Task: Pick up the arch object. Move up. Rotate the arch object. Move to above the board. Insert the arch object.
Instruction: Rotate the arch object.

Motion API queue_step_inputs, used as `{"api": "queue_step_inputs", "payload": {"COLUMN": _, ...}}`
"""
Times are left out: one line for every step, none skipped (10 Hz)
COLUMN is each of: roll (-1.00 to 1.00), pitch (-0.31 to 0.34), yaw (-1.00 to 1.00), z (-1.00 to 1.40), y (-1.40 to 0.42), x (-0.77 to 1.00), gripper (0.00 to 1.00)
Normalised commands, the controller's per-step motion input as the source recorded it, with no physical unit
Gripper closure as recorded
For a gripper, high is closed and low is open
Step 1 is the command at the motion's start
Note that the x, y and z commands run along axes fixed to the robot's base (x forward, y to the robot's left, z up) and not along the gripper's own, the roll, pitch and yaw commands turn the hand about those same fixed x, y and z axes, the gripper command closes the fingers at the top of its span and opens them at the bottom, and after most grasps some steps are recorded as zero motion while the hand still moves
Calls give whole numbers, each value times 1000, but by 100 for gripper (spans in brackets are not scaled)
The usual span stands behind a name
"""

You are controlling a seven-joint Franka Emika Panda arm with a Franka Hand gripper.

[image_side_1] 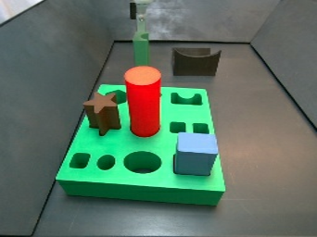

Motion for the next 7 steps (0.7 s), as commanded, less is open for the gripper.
{"api": "queue_step_inputs", "payload": {"roll": 14, "pitch": 0, "yaw": -935, "z": -30, "y": 24, "x": 33, "gripper": 0}}
{"api": "queue_step_inputs", "payload": {"roll": 14, "pitch": 1, "yaw": -690, "z": -30, "y": 24, "x": 32, "gripper": 0}}
{"api": "queue_step_inputs", "payload": {"roll": 14, "pitch": 1, "yaw": -401, "z": -30, "y": 24, "x": 32, "gripper": 0}}
{"api": "queue_step_inputs", "payload": {"roll": 14, "pitch": 1, "yaw": -243, "z": -30, "y": 24, "x": 32, "gripper": 0}}
{"api": "queue_step_inputs", "payload": {"roll": 14, "pitch": 1, "yaw": -178, "z": -1000, "y": 0, "x": 0, "gripper": 0}}
{"api": "queue_step_inputs", "payload": {"roll": 15, "pitch": -14, "yaw": -89, "z": -1000, "y": 1, "x": 12, "gripper": 0}}
{"api": "queue_step_inputs", "payload": {"roll": 14, "pitch": -21, "yaw": -65, "z": -1000, "y": 1, "x": 14, "gripper": 0}}
